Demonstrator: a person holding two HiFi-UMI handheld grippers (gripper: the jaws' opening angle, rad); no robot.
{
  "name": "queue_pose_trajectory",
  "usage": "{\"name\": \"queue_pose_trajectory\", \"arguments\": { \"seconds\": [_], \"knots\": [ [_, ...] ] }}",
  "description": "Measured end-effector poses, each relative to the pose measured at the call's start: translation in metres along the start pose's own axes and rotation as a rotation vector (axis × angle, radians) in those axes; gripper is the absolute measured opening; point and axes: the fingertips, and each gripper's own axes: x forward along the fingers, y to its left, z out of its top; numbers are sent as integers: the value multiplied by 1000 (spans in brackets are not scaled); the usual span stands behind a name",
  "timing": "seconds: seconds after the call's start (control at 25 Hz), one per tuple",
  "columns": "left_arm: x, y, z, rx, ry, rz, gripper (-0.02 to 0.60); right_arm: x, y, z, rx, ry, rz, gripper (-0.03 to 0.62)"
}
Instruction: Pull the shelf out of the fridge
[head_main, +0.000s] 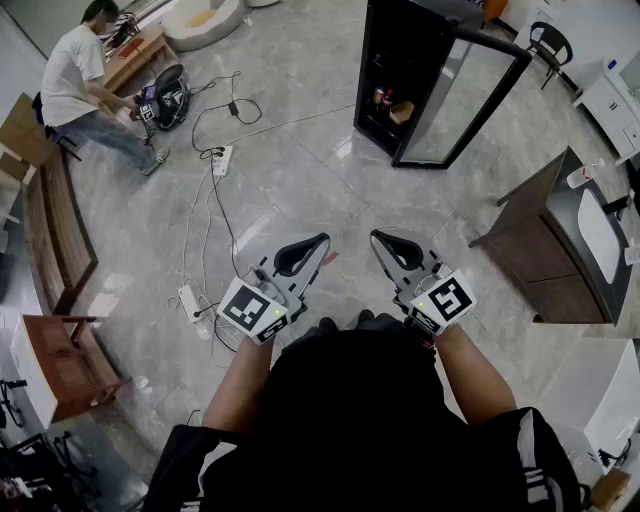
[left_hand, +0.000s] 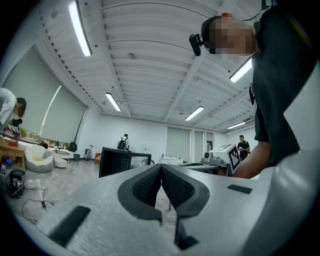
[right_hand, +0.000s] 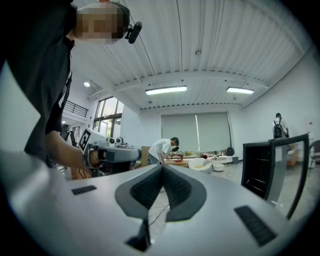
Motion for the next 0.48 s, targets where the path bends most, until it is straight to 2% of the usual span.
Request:
{"name": "queue_pose_trajectory", "arguments": {
  "seconds": [0.12, 0.28, 0.48],
  "knots": [
    [-3, 5, -6, 27, 14, 19, 20, 0, 0, -1, 3, -7, -9, 23],
    [-11, 14, -11, 10, 5, 57, 20, 1, 2, 0, 4, -15, -20, 23],
    [-17, 20, -16, 7, 2, 63, 20, 5, 0, 1, 1, -16, -36, 23]
  ]
}}
